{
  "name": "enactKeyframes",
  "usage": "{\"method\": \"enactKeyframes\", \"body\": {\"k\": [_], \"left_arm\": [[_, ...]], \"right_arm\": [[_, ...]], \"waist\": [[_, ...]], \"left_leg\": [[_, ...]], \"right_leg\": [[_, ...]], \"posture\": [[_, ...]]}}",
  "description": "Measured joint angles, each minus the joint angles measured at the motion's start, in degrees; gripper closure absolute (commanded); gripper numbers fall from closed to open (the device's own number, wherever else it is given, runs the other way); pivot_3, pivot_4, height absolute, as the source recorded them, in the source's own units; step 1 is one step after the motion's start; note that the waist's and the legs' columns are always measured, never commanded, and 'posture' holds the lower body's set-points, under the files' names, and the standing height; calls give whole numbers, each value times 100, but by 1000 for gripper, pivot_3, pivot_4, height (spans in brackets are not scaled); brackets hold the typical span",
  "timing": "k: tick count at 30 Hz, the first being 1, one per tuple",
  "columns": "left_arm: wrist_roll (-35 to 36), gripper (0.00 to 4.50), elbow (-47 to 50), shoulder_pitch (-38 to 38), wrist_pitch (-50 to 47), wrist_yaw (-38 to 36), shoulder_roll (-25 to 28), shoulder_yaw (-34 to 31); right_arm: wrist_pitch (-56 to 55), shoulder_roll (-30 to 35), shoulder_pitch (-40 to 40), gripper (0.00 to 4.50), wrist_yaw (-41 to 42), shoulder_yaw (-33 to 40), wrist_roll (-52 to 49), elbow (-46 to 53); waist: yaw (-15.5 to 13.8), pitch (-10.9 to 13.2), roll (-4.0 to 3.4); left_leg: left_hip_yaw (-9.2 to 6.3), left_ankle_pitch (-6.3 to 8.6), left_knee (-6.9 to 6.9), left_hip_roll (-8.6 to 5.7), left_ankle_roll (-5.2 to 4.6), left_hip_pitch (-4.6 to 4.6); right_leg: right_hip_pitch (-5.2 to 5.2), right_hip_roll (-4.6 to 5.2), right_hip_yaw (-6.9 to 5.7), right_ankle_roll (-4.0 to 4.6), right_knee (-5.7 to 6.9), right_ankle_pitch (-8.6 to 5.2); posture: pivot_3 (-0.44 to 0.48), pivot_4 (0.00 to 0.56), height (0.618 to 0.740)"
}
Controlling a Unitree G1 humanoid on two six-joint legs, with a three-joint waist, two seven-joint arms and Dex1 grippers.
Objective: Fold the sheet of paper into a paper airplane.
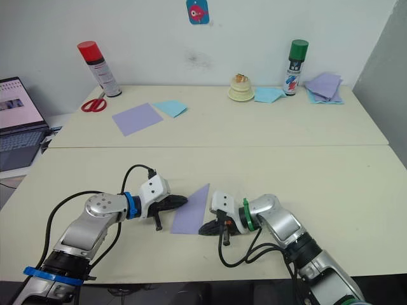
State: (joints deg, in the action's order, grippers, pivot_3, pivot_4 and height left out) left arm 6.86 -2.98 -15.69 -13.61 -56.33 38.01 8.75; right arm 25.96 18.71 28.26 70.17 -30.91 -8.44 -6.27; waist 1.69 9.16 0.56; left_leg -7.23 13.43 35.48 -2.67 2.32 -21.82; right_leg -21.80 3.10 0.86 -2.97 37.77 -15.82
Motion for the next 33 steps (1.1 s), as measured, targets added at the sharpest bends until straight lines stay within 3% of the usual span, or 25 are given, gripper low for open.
{"method": "enactKeyframes", "body": {"k": [7, 12, 18, 33], "left_arm": [[-15, 4500, 2, -23, -43, 38, -54, -2], [-33, 4500, -102, -69, 34, 41, -67, 10], [-99, 4500, -168, -131, 210, -57, -53, 68], [-224, 4500, -241, -196, 289, -70, -57, 114]], "right_arm": [[423, 22, -49, 4450, 224, 310, -476, 163], [-143, -859, 264, 4450, -1121, 982, -360, -604], [-857, -1278, 572, 4450, -2362, 1216, 170, -1806], [-1666, -1147, 906, 4450, -3285, 1367, 762, -2505]], "waist": [[-12, 2, 2], [-10, 3, 0], [-27, 3, 0], [-19, 0, -2]], "left_leg": [[-5, 2, 0, -1, 3, -5], [-4, 0, 0, 0, 5, -2], [1, 0, 0, -12, 6, -6], [0, 0, 1, -10, 5, 10]], "right_leg": [[2, 3, -4, -1, -4, -1], [-4, 0, -3, 1, 3, 0], [-29, 7, 4, 25, 2, 15], [5, 4, 3, 24, 14, 15]], "posture": [[0, 150, 740], [0, 150, 740], [0, 150, 740], [0, 150, 740]]}}
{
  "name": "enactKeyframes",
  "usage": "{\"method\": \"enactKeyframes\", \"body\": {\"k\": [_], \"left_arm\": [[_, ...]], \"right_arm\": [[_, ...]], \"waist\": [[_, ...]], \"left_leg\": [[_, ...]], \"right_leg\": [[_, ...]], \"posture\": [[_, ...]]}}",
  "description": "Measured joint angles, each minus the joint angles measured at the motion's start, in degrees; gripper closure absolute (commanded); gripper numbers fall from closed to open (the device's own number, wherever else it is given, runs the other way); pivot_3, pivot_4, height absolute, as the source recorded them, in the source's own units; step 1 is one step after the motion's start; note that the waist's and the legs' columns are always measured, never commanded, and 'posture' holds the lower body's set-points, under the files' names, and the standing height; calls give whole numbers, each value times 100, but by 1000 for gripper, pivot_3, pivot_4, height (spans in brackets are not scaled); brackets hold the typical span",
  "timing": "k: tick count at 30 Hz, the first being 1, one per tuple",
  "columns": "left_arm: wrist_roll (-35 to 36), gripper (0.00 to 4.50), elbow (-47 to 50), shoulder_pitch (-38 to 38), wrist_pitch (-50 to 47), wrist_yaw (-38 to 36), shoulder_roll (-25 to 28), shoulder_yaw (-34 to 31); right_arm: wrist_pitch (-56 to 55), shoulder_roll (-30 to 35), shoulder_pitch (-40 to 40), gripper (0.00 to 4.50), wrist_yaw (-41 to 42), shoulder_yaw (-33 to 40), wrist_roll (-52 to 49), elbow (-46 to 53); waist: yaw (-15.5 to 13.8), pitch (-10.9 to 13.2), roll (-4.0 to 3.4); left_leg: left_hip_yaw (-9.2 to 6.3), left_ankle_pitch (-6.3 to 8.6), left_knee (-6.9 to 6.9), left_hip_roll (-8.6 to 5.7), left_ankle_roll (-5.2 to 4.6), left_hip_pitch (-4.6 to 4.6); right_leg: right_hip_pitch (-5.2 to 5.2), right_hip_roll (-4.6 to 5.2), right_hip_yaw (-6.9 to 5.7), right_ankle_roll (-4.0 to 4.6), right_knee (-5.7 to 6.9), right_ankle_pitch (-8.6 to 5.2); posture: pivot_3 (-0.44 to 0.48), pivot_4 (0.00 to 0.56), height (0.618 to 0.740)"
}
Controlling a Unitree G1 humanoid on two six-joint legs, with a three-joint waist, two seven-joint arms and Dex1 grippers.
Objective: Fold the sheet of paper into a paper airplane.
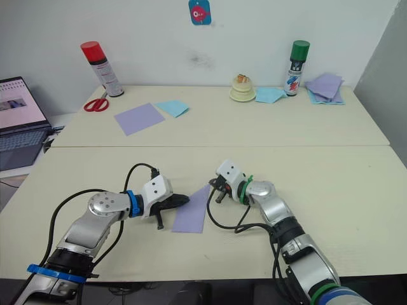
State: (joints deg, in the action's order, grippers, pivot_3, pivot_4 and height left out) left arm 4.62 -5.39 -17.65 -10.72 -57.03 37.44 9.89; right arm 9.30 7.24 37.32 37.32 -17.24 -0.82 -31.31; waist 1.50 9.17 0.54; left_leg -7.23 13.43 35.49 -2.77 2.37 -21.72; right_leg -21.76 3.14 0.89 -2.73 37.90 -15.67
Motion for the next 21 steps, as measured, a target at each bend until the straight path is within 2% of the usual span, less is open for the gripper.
{"method": "enactKeyframes", "body": {"k": [7, 12, 15, 18, 21], "left_arm": [[0, 4500, -33, -35, 7, -59, -6, 2], [0, 4500, -41, -44, 10, -112, -4, -17], [0, 4500, -52, -44, 13, -108, -10, -18], [23, 4500, -62, -47, -27, -105, -53, -50], [130, 4500, -71, -47, -164, -113, -69, -142]], "right_arm": [[-127, 20, -16, 4450, -234, 199, -41, -34], [-41, 66, -420, 4450, 300, 426, -505, 723], [300, 104, -682, 4450, 726, 151, -576, 1366], [635, 160, -907, 4450, 835, -294, -390, 1533], [686, 214, -937, 4450, 827, -429, -245, 1646]], "waist": [[-4, 0, 0], [2, 2, -3], [3, 2, -3], [-1, 3, -3], [-2, 4, -3]], "left_leg": [[-1, 0, 1, -1, 0, -3], [-1, 0, 0, 2, -1, -7], [-3, 1, 0, 2, -1, -6], [-3, 1, 0, 0, -1, -7], [-3, 0, 0, 1, -1, -6]], "right_leg": [[1, 1, -1, 0, -1, 0], [-2, 1, 1, 0, -1, 0], [-1, 0, -3, -1, 0, -1], [-2, 0, -4, -4, -2, -3], [-3, 0, -3, -8, -2, -5]], "posture": [[0, 150, 740], [0, 150, 740], [0, 150, 740], [0, 150, 740], [0, 150, 740]]}}
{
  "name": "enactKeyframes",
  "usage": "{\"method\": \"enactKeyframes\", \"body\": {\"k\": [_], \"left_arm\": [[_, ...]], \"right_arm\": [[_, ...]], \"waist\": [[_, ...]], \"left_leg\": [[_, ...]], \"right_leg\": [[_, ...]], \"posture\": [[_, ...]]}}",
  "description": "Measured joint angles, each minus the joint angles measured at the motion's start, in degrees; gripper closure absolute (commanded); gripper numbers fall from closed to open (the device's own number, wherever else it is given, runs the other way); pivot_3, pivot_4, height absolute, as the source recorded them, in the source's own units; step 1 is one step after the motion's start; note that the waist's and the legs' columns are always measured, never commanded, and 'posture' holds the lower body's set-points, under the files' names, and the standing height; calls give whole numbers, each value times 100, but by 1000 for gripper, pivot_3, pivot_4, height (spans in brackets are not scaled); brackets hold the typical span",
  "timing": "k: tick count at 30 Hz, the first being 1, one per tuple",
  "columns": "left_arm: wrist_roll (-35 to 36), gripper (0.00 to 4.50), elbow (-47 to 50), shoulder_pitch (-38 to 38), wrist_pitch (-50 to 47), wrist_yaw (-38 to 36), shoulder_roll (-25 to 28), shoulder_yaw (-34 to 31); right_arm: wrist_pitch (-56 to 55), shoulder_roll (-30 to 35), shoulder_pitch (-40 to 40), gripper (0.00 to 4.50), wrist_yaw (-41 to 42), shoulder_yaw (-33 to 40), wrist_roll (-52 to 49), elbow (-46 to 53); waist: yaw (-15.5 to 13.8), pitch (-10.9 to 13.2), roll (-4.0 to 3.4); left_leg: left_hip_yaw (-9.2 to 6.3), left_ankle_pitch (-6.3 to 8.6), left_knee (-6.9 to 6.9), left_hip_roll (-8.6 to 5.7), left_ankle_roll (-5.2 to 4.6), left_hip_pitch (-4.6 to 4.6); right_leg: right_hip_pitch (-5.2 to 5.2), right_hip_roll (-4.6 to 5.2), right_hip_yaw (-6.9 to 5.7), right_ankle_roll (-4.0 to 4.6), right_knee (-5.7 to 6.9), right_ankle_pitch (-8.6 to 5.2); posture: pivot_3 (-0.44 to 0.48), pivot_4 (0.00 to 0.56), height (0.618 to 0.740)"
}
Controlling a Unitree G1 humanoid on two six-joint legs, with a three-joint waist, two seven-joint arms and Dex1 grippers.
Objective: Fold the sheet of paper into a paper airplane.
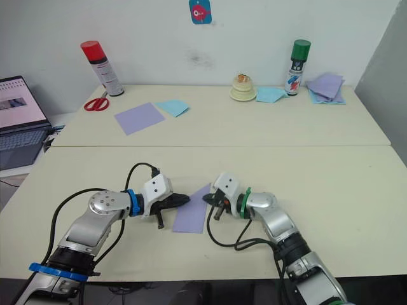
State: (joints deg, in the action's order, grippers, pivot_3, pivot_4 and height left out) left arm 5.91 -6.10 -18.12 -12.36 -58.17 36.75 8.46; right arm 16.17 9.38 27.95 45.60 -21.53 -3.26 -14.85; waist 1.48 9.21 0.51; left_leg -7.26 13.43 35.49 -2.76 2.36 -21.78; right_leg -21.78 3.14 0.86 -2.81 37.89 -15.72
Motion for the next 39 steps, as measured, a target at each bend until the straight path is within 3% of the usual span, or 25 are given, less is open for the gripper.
{"method": "enactKeyframes", "body": {"k": [6, 10, 17, 22, 27, 39], "left_arm": [[634, 4500, -98, -33, -618, -87, 83, -493], [888, 3511, -277, -156, -633, -459, 438, -793], [583, 1282, -929, -676, 250, -892, 450, -451], [-11, 1282, -1988, -1184, 1448, -1189, 448, 11], [-201, 1282, -2773, -1741, 2194, -1464, 442, 43], [-378, 1282, -3323, -2194, 3164, -1986, 189, 246]], "right_arm": [[49, 70, 11, 4450, -9, -60, 39, 111], [56, 73, 9, 4500, -10, -64, 38, 121], [110, 61, -23, 4500, -45, -40, -13, 174], [294, 76, -123, 4500, -9, 53, -165, 352], [329, 71, -186, 4500, -23, 80, -236, 410], [433, 32, -284, 4500, -98, 63, -236, 575]], "waist": [[41, 7, 10], [41, 8, 9], [38, 9, 11], [29, 13, 19], [39, 16, 24], [47, 19, 29]], "left_leg": [[3, 0, -1, 14, 1, -19], [6, 0, -7, 18, 1, -20], [12, -1, -8, 17, 2, -21], [12, -1, -9, 16, 2, -34], [15, -1, -9, 16, 2, -36], [15, -1, -3, 16, 1, -38]], "right_leg": [[-29, -10, 1, 8, 9, 4], [-35, -13, 2, 9, 9, 4], [-36, -13, 6, 10, 8, 5], [-47, -13, 4, 11, 7, 5], [-49, -13, 6, 10, 7, 5], [-49, -15, 5, 10, 12, 5]], "posture": [[0, 150, 740], [0, 150, 740], [0, 150, 740], [0, 150, 740], [0, 150, 740], [0, 150, 740]]}}
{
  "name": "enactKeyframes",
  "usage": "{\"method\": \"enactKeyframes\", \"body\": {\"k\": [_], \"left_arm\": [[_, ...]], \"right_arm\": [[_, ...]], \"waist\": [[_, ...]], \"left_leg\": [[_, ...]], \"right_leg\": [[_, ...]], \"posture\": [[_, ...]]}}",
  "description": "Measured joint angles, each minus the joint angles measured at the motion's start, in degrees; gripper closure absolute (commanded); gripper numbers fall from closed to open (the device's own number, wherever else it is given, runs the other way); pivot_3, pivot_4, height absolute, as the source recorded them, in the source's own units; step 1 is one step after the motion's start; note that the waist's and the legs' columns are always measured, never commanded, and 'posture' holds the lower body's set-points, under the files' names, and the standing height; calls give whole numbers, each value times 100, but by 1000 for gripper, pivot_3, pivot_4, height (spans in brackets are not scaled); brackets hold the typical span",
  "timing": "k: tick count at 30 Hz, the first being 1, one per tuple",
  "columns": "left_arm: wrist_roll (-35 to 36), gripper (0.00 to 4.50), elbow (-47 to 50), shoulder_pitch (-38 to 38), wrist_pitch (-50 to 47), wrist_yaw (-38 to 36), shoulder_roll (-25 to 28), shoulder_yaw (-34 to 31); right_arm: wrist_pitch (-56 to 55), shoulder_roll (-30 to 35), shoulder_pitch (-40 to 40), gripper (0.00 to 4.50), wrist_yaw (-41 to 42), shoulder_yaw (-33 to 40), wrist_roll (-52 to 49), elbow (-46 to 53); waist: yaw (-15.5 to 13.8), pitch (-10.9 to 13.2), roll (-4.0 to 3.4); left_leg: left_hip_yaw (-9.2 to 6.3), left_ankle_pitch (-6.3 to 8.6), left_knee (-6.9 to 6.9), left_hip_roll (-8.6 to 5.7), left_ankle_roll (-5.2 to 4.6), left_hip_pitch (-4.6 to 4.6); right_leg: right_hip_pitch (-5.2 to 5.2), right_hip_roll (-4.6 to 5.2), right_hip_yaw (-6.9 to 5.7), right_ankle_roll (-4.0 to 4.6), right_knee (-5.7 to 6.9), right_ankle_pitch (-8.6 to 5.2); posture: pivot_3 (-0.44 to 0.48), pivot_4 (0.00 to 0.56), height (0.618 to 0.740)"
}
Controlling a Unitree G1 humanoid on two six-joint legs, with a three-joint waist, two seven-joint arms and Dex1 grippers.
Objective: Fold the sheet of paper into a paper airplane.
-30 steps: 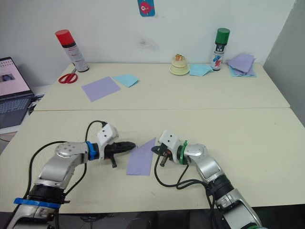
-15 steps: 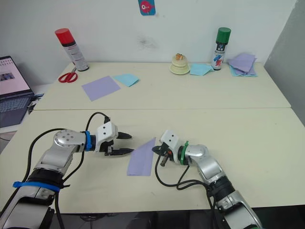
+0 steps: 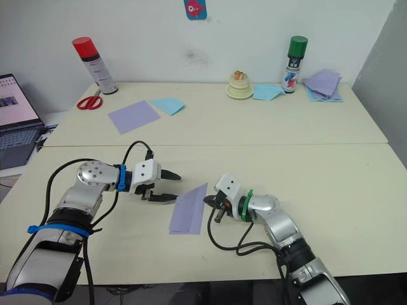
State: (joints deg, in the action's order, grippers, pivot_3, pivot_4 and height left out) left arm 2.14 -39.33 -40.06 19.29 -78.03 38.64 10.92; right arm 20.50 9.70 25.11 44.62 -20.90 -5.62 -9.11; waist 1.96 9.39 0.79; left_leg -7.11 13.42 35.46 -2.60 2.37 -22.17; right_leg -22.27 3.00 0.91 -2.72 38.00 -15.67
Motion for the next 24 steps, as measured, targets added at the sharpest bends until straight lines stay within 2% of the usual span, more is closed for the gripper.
{"method": "enactKeyframes", "body": {"k": [9, 19, 22, 24], "left_arm": [[-190, 1282, -238, -82, 697, -377, -134, 274], [-489, 1282, -1122, -801, 2076, -521, -521, 568], [-583, 1845, -1380, -890, 2478, -679, -543, 714], [-682, 2454, -1609, -1038, 2703, -720, -565, 763]], "right_arm": [[-3, -56, 5, 4500, -12, -22, 4, -3], [-2, -75, 1, 4500, -59, -45, 2, -1], [-1, -66, -8, 4500, -98, -47, 1, 8], [4, -27, -34, 4500, -116, -33, -5, 45]], "waist": [[8, 0, 0], [26, 0, 1], [44, 0, 1], [42, 0, 1]], "left_leg": [[0, 0, 1, 2, 0, 0], [1, 0, 21, 1, -1, -3], [-1, 0, 25, 2, -2, -8], [-6, 0, 34, 0, -2, -18]], "right_leg": [[-1, -3, -1, 0, 1, 0], [1, -6, 0, -1, 7, 0], [1, -7, -1, -1, 9, 0], [0, -8, -8, -1, 9, 0]], "posture": [[0, 150, 740], [0, 150, 740], [0, 150, 740], [0, 150, 740]]}}
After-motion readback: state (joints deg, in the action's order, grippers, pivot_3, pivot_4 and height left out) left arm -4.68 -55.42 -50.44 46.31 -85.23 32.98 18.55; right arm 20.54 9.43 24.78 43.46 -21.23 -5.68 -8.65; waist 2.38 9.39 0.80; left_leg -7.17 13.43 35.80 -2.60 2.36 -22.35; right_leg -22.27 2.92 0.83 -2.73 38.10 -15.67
